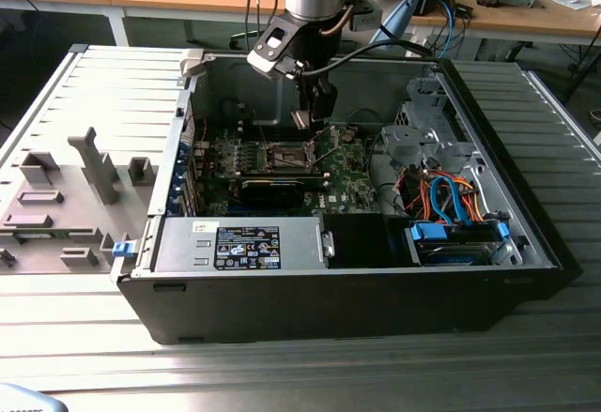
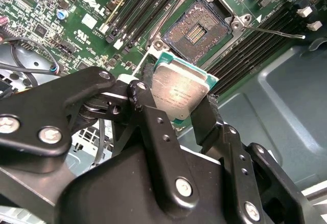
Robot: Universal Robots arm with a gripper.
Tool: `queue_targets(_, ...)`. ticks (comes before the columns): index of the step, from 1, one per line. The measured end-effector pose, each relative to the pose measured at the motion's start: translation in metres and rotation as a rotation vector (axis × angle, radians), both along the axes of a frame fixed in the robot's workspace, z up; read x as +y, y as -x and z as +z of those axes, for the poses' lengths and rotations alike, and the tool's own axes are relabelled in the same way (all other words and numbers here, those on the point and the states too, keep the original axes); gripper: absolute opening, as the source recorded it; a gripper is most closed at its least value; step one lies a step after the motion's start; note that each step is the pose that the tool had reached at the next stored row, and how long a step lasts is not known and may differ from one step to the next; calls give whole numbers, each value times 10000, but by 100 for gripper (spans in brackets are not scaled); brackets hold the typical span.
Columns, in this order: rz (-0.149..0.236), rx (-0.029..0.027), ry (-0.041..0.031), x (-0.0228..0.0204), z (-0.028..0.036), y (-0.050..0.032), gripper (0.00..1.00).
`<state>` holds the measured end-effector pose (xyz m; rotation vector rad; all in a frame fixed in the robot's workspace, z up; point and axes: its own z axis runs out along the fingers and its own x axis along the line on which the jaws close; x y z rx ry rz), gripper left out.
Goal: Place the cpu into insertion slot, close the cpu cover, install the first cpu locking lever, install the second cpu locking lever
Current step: 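Place the cpu into insertion slot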
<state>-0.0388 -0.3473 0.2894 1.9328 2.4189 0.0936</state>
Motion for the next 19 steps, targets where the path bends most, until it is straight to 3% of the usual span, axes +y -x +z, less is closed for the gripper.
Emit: queue_targets(19, -410, 0, -1, 0, -6, 0, 54)
